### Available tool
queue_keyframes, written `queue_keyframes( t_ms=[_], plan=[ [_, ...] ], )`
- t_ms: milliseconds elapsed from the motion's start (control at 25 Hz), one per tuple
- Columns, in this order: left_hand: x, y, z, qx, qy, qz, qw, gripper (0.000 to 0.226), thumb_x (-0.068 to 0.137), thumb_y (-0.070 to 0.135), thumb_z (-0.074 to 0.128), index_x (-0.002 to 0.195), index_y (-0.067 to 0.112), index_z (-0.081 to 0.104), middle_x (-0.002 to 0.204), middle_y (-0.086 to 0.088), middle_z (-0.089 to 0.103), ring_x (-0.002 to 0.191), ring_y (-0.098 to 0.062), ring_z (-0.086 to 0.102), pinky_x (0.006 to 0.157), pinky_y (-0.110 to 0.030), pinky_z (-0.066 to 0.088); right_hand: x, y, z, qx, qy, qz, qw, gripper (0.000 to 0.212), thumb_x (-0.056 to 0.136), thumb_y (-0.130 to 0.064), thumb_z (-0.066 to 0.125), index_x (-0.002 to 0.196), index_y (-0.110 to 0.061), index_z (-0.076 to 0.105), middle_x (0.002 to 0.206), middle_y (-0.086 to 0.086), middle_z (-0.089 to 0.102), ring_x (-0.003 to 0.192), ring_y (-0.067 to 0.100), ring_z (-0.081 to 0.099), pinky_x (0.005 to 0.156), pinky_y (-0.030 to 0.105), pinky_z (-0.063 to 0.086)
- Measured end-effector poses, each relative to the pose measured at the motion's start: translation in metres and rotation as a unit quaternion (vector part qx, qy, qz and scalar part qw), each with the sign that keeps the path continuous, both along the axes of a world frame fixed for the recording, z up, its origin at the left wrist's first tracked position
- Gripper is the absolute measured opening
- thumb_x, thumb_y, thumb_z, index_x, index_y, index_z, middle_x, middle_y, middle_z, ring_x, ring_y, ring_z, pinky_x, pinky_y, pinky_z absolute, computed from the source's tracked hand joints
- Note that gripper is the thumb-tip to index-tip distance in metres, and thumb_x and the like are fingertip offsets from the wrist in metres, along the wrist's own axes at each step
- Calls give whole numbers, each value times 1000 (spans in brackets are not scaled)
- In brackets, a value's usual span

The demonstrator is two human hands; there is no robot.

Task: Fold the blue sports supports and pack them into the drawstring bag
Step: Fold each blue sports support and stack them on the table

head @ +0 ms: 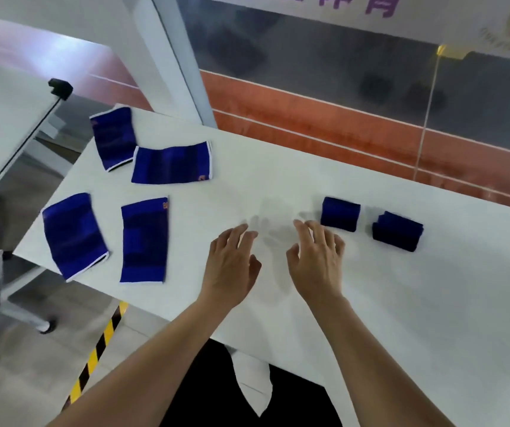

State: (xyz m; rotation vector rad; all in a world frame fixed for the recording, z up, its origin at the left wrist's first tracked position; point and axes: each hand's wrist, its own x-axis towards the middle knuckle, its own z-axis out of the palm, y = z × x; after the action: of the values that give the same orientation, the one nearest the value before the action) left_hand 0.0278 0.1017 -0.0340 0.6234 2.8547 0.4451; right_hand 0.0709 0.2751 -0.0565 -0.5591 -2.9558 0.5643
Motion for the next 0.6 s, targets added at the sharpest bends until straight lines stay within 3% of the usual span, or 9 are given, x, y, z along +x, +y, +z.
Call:
queue_keyframes(
  t_ms=[360, 600],
  plan=[
    [-29, -175, -35, -51, -44, 129, 989, 42, 91, 14, 59, 132, 16, 54, 131, -9, 54, 111, -36, 55, 90, -45, 48, -46, -161, -8, -42, -30, 74, 996, 43, 86, -12, 60, 128, -16, 63, 125, 4, 64, 111, 30, 60, 98, 45, 44],
    [-27, -224, -61, -48, -17, -14, 999, 44, 90, 25, 58, 134, 25, 58, 146, -11, 52, 129, -36, 50, 105, -49, 46, -77, -216, -24, -29, -46, 128, 990, 47, 87, -6, 61, 134, -14, 61, 137, 5, 61, 125, 26, 56, 105, 42, 42]
  ],
)
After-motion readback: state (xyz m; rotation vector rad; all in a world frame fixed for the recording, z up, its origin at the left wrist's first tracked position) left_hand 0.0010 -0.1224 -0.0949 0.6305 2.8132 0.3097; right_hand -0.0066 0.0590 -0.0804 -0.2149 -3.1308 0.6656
